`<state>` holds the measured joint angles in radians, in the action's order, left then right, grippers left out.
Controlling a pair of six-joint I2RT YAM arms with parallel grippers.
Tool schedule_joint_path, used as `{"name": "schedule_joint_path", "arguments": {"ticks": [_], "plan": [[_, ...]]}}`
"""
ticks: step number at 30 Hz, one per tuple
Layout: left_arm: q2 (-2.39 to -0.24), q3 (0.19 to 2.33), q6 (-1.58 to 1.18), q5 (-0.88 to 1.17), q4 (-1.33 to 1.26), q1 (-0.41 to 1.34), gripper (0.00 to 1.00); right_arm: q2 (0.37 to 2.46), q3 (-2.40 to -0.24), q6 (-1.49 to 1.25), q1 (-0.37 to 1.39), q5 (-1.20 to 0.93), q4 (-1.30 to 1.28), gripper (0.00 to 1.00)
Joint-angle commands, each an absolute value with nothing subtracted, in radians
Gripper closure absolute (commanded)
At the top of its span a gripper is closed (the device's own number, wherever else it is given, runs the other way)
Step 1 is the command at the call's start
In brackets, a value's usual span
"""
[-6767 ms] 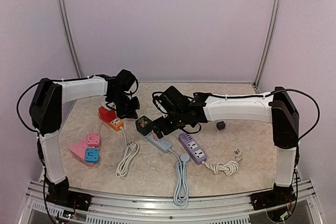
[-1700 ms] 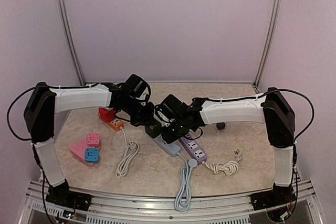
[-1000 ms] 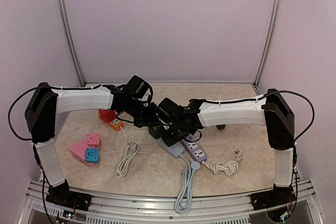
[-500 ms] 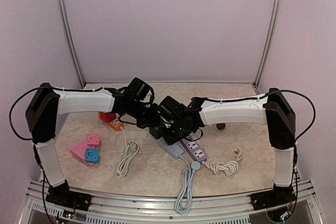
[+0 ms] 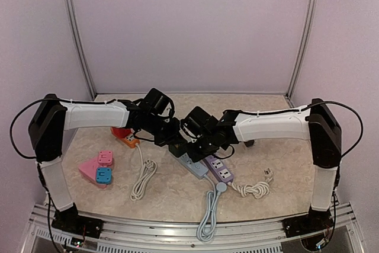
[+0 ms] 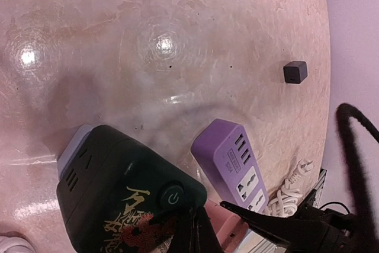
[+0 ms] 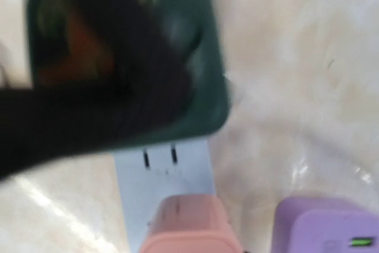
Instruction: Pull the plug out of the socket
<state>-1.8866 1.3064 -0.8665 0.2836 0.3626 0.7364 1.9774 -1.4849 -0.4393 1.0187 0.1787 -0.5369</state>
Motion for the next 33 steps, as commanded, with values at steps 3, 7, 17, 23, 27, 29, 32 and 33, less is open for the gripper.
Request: {"name": "schedule_joint_path", "arguments": {"ticks": [3,7,17,23,27,29,32,33], "plan": [[-2.017,1.238,-0.843,0.175,0.694,0.755,1.00,1.780,-1.480,-0.424,0.975,0.142,-0.430,1.00],[-1.994,1.268,-0.827,0.161,0.717,0.756,1.00,1.726,-1.431,-0.433,0.942,0.120,-0.419,1.00],[-1.925,1.658,-0.712,0.096,0.898,0.762,0.96,1.734,-1.341,-0.441,0.661,-0.069,-0.287,1.00],[-1.861,1.700,-0.706,0.087,0.937,0.763,0.94,1.795,-1.307,-0.466,0.506,-0.235,-0.181,0.96],[-1.799,1.626,-0.723,0.073,0.941,0.762,0.94,1.849,-1.304,-0.482,0.434,-0.356,-0.124,0.88],[-1.762,1.576,-0.735,0.064,0.940,0.761,0.94,1.880,-1.304,-0.490,0.410,-0.400,-0.105,0.85],[-1.708,1.518,-0.749,0.054,0.935,0.756,0.93,1.921,-1.310,-0.499,0.381,-0.441,-0.091,0.81],[-1.696,1.501,-0.753,0.053,0.932,0.754,0.93,1.935,-1.314,-0.498,0.377,-0.443,-0.092,0.81]]}}
